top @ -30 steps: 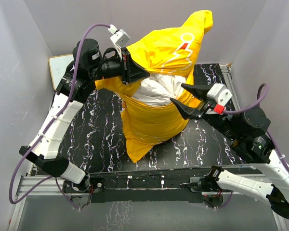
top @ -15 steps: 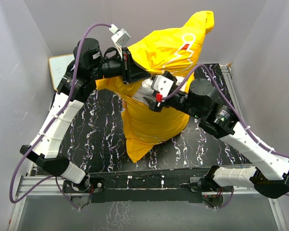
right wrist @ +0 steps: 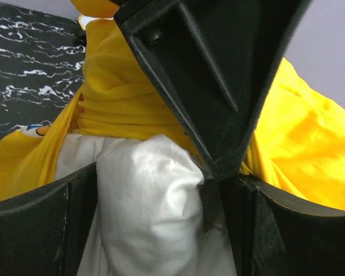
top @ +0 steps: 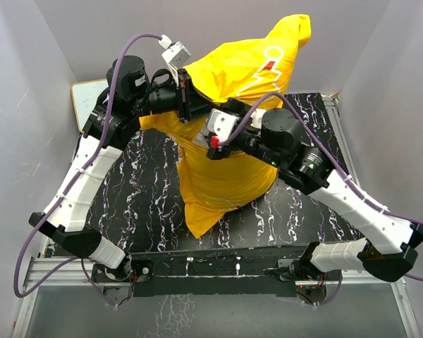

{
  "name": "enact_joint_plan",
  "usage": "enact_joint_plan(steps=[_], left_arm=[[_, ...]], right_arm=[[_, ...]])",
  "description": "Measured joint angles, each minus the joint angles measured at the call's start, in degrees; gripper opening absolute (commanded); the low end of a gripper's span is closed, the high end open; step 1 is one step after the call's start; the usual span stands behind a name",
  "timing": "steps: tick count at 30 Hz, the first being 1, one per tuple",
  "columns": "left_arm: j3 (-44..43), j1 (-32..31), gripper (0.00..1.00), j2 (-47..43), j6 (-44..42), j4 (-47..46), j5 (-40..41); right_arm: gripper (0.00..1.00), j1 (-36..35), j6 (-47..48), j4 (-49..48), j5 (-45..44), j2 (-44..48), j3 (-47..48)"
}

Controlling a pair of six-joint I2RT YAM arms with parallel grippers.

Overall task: Remove the pillowcase from the pillow
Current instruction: Remove the pillow from the pillowcase.

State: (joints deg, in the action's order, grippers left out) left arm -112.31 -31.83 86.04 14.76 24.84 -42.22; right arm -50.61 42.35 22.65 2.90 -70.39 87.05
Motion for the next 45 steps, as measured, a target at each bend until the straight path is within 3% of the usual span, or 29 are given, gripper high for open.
enact_joint_plan(steps=[3,4,7,9,17,24,30,35,45], left_arm=[[-0.2,0.17,0.0,0.0,-0.66,0.26,1.01],[-0.28,0.17,0.0,0.0,-0.9,0.39,1.29],[-0.76,0.15,0.0,0.0,-2.03,1.25,2.36],[-0.96,0.11,0.0,0.0,-2.45,1.75,2.4],[-2.62,-0.46,0.0,0.0,-6.12,5.75,4.0],[-9.27,-4.33,0.0,0.59,-18.01,11.82,10.78],[-7.85,-5.49,0.0,0.22,-32.79,9.07,20.63],[0.5,-6.56,0.0,-3.21,-41.92,0.79,24.9],[5.42,-9.68,0.0,-4.07,-48.35,-8.2,25.24]], right_arm=[[0.82,0.74,1.11,-0.92,-0.28,-1.99,0.17],[0.74,1.14,1.11,-1.33,0.11,-2.45,0.17],[0.24,3.56,0.37,-3.5,3.04,-4.04,0.17],[0.09,5.62,-1.05,-5.2,5.16,-4.98,0.13],[0.08,8.46,-9.53,-22.62,7.58,-1.49,-14.23],[0.08,8.44,-22.25,-38.07,3.67,9.38,-30.64],[0.08,10.99,-33.83,-40.65,0.46,10.6,-33.33],[0.08,11.45,-38.6,-42.56,-0.42,13.03,-36.57],[0.08,12.96,-39.34,-45.31,1.92,28.52,-47.93]])
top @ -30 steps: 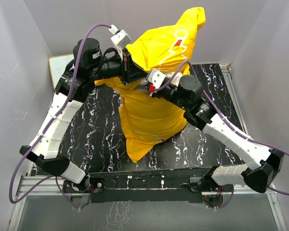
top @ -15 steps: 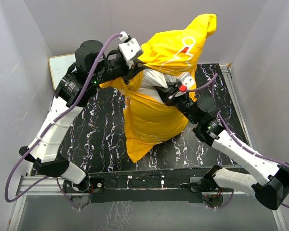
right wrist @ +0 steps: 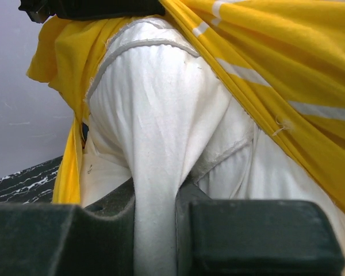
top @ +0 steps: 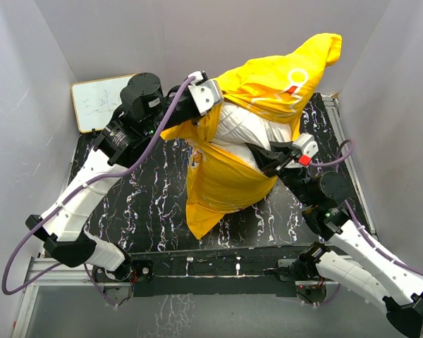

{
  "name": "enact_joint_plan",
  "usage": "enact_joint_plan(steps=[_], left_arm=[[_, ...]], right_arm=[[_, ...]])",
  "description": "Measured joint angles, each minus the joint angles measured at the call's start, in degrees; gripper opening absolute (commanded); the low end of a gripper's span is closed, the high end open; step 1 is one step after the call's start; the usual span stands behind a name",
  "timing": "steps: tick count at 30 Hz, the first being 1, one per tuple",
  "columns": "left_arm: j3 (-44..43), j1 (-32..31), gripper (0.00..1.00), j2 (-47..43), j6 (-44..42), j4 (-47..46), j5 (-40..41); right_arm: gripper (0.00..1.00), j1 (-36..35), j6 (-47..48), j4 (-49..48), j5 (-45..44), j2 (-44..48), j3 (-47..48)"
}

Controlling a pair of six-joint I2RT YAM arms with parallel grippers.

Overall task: Remove the pillowcase from the pillow
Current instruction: Remove the pillow from the pillowcase.

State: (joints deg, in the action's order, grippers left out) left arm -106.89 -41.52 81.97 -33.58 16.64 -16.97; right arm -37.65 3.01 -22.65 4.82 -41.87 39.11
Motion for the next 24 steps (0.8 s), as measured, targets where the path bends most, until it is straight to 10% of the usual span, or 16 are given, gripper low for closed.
enact_joint_plan(steps=[24], left_arm=[[-14.27,1.05,0.0,11.47,20.94,6.25,-0.24]], right_arm=[[0.08,3.69,-0.11,14.12,10.29,5.55,5.2]])
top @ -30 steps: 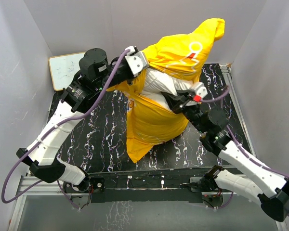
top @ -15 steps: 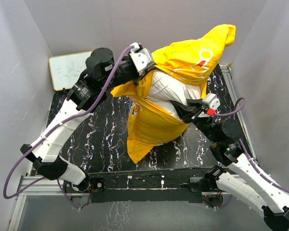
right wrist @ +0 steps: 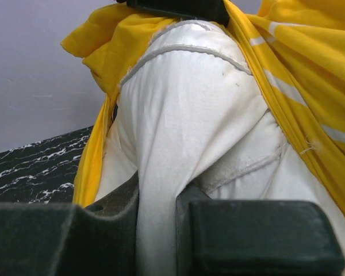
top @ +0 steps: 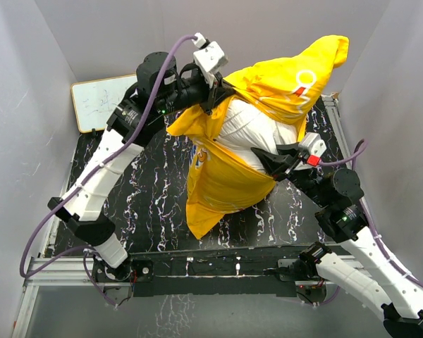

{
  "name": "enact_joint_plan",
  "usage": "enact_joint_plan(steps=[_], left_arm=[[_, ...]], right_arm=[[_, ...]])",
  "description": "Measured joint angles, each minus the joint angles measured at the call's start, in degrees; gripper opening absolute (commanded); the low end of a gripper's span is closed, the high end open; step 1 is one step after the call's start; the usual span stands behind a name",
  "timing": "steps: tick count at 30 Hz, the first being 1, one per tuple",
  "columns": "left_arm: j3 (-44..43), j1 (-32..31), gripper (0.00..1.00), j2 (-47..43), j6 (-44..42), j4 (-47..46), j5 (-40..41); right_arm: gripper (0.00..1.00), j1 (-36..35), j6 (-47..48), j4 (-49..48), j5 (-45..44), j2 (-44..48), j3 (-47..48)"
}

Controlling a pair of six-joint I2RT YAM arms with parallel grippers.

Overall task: Remove the pillowcase from the pillow
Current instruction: Remove the pillow from the pillowcase.

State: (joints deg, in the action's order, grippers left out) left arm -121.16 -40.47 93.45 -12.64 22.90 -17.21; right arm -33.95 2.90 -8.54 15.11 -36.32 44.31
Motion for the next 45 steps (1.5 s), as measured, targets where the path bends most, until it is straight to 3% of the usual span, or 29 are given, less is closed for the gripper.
enact_joint_plan(steps=[6,10,12,13,16,18,20,24,29,33,38,45], left_arm=[[-11.02,4.66,0.0,4.7,13.0,14.05,-10.6],[-4.46,9.68,0.0,2.49,22.49,15.26,-21.24],[-2.05,11.89,0.0,1.99,25.88,15.32,-26.32],[-1.49,12.81,0.0,2.01,27.34,15.21,-28.87],[2.25,16.22,0.0,1.64,31.34,11.26,-33.55],[6.99,19.15,0.0,0.79,34.29,7.19,-36.04],[9.92,21.18,0.0,0.79,36.85,4.37,-38.07],[10.49,20.5,0.0,1.46,40.63,0.35,-41.07],[11.34,14.93,0.0,0.83,44.17,-3.17,-44.37],[13.27,12.07,0.0,-0.9,45.51,-4.04,-45.88],[13.75,12.15,0.0,-1.73,45.79,-4.5,-46.25],[12.44,12.13,0.0,-1.57,42.07,-1.51,-44.59]], right_arm=[[0.08,-0.07,2.23,5.7,3.96,-0.44,3.1],[0.12,-0.52,5.29,10.88,5.79,-0.57,5.35],[0.4,-0.96,6.86,13.22,5.95,-0.57,6.16],[0.47,-1.14,7.52,14.08,5.97,-0.57,6.47],[0.6,-1.2,8.92,18.32,6.12,0.02,7.74],[0.78,-1.18,9.55,21.0,6.23,-0.13,9.4],[0.85,-1.18,9.79,23.19,6.62,-1.38,12.44],[0.9,-1.18,9.66,25.38,7.63,-7.52,21.18],[0.94,-1.18,9.07,27.26,8.9,-19.39,37.22],[0.95,-1.18,8.9,29.92,9.31,-25.9,44.28],[0.95,-1.25,8.72,33.35,12.61,-28.94,46.77],[0.91,-1.25,9.16,37.29,18.18,-25.22,44.44]])
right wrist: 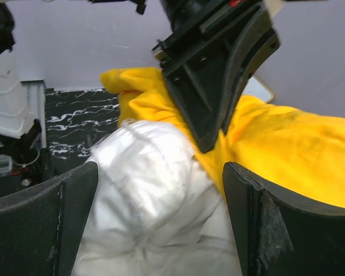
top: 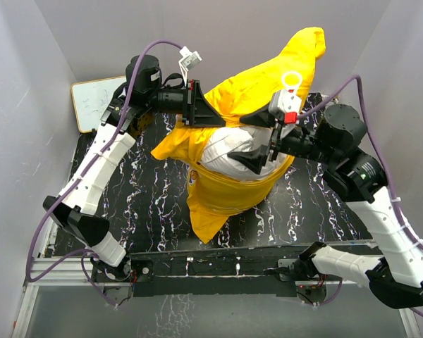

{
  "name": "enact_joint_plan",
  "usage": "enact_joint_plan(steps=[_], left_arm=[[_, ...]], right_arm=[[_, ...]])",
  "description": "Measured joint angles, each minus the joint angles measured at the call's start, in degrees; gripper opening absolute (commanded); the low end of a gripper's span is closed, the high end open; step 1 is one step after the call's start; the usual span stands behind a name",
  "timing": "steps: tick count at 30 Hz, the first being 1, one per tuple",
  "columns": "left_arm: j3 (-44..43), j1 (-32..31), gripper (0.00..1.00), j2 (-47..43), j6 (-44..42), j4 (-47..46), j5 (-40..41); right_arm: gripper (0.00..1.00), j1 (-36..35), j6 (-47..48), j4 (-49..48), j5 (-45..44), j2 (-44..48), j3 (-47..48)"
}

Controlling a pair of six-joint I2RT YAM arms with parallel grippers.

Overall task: Remove the pillowcase from the pillow
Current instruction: Remove the pillow from the pillowcase.

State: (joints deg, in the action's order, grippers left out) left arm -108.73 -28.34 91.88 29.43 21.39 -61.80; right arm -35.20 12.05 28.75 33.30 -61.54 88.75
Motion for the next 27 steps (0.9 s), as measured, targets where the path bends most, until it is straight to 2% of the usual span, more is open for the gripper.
enact_joint_plan(steps=[8,11,13,16,18,19,23,27], left_arm=[[-3.72,-0.28,0.0,1.6,-3.96,1.36,2.99],[-3.5,-0.22,0.0,1.88,-3.02,-0.28,2.32],[-3.56,-0.24,0.0,2.19,-2.78,-0.81,1.7],[-3.91,-0.13,0.0,3.02,-2.75,-0.85,0.74],[-3.93,-0.02,0.0,3.3,-2.58,-1.01,0.09],[-3.93,0.04,0.0,3.3,-2.36,-1.14,-0.22],[-5.33,0.63,0.0,3.87,-1.97,-0.72,-1.11],[-11.39,2.25,0.0,6.82,-3.67,1.33,-1.31]], right_arm=[[0.87,-0.04,-0.15,4.7,3.1,2.08,-1.6],[0.8,-0.04,-0.39,5.07,2.51,0.15,-2.16],[0.69,-0.2,-0.61,4.28,1.55,-1.31,-2.89],[0.35,-0.76,-1.44,1.57,-0.44,-2.64,-3.56],[0.15,-0.9,-2.51,0.07,-1.42,-3.13,-3.63],[0.09,-1.03,-3.15,-0.46,-1.6,-3.34,-3.63],[0.08,-2.6,-4.66,-2.51,-1.99,-3.56,-4.13],[0.08,-5.22,-4.63,-6.71,-4.2,-1.88,-7.43]])
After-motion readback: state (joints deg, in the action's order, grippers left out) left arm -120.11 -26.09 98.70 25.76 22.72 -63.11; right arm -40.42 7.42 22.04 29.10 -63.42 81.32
